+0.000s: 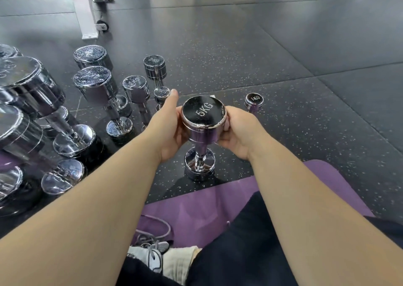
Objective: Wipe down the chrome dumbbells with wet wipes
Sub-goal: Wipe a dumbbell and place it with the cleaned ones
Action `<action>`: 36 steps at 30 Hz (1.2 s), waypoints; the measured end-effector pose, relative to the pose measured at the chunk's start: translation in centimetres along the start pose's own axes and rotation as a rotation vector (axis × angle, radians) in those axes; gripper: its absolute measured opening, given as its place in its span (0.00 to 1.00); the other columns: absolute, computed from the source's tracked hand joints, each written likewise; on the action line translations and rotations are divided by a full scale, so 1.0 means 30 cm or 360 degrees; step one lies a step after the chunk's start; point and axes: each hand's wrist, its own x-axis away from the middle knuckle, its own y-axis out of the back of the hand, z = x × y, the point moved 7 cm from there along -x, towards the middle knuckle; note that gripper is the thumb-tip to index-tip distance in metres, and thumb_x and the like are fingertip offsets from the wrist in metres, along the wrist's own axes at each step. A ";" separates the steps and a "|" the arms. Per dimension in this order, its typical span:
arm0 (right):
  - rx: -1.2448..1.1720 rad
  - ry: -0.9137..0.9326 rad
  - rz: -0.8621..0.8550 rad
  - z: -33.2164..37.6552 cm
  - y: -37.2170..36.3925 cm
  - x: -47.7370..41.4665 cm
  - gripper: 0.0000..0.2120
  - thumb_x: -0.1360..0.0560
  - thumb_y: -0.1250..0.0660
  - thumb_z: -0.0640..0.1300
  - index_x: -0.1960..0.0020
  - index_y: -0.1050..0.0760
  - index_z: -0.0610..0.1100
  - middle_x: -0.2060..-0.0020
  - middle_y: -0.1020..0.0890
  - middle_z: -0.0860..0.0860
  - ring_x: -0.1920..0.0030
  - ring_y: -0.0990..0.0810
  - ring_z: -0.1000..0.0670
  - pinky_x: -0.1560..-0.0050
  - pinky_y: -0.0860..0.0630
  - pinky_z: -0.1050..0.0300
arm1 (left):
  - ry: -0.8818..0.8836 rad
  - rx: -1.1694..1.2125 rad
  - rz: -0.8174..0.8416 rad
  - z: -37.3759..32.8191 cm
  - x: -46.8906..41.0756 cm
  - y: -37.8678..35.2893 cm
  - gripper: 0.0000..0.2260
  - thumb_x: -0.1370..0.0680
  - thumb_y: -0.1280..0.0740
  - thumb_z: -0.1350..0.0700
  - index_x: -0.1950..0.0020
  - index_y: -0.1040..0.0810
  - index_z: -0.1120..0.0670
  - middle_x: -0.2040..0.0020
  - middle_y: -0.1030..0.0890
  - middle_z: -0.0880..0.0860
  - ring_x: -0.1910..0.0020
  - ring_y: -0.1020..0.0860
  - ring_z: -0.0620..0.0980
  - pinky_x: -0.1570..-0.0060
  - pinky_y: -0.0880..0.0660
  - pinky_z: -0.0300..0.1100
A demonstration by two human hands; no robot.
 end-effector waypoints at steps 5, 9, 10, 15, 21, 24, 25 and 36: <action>0.0022 0.0182 -0.0167 0.050 0.017 0.051 0.30 0.25 0.44 0.32 0.85 0.30 0.47 0.80 0.28 0.54 0.70 0.30 0.49 0.58 0.25 0.50 | -0.0049 0.0049 -0.0075 0.000 0.020 0.004 0.30 0.18 0.49 0.36 0.39 0.19 0.57 0.44 0.16 0.57 0.41 0.19 0.57 0.47 0.20 0.44; 0.0224 0.0160 -0.0229 0.004 0.031 0.088 0.23 0.25 0.42 0.31 0.72 0.21 0.48 0.72 0.20 0.50 0.60 0.22 0.45 0.40 0.23 0.39 | -0.0133 0.0100 -0.0135 -0.006 0.047 0.012 0.24 0.16 0.48 0.42 0.52 0.19 0.57 0.70 0.17 0.50 0.71 0.22 0.44 0.70 0.25 0.32; 0.0243 0.0216 -0.0275 0.005 0.034 0.099 0.20 0.23 0.41 0.32 0.65 0.18 0.47 0.70 0.18 0.53 0.58 0.20 0.47 0.41 0.22 0.45 | -0.0159 0.0099 -0.0164 -0.008 0.049 0.015 0.23 0.16 0.48 0.43 0.52 0.20 0.57 0.72 0.19 0.48 0.75 0.24 0.42 0.74 0.29 0.30; 0.0030 0.0547 -0.0412 0.065 -0.008 0.159 0.15 0.19 0.42 0.42 0.38 0.20 0.47 0.43 0.18 0.55 0.42 0.22 0.58 0.40 0.29 0.62 | -0.0181 0.0125 -0.0252 0.003 0.035 0.030 0.22 0.17 0.45 0.43 0.45 0.19 0.58 0.67 0.17 0.48 0.70 0.21 0.43 0.70 0.27 0.34; 0.0018 0.0591 -0.0459 0.028 -0.049 0.190 0.17 0.18 0.45 0.49 0.36 0.21 0.53 0.38 0.20 0.59 0.37 0.25 0.61 0.32 0.32 0.57 | -0.0151 0.0141 -0.0295 -0.005 0.042 0.025 0.26 0.17 0.46 0.41 0.43 0.18 0.60 0.52 0.15 0.58 0.55 0.17 0.57 0.55 0.22 0.45; 0.0164 0.0550 -0.0558 0.010 -0.053 0.198 0.22 0.18 0.48 0.51 0.29 0.28 0.47 0.31 0.26 0.55 0.30 0.31 0.56 0.28 0.39 0.61 | -0.0166 0.0185 -0.0283 -0.006 0.049 0.022 0.24 0.17 0.46 0.42 0.50 0.18 0.59 0.65 0.17 0.53 0.70 0.22 0.48 0.69 0.26 0.36; 0.0158 0.0466 -0.0546 -0.010 -0.055 0.208 0.24 0.21 0.49 0.53 0.33 0.24 0.46 0.34 0.23 0.53 0.32 0.28 0.52 0.28 0.36 0.56 | -0.0167 0.0181 -0.0275 -0.008 0.059 0.017 0.23 0.17 0.45 0.42 0.52 0.19 0.57 0.68 0.18 0.51 0.73 0.23 0.46 0.72 0.27 0.33; -0.0586 0.0006 -0.0587 -0.016 -0.024 0.196 0.12 0.20 0.45 0.37 0.60 0.27 0.43 0.59 0.22 0.47 0.58 0.23 0.50 0.39 0.25 0.45 | -0.0151 0.0118 -0.0317 -0.001 0.103 0.032 0.21 0.18 0.41 0.43 0.40 0.21 0.57 0.46 0.16 0.55 0.53 0.18 0.51 0.51 0.20 0.43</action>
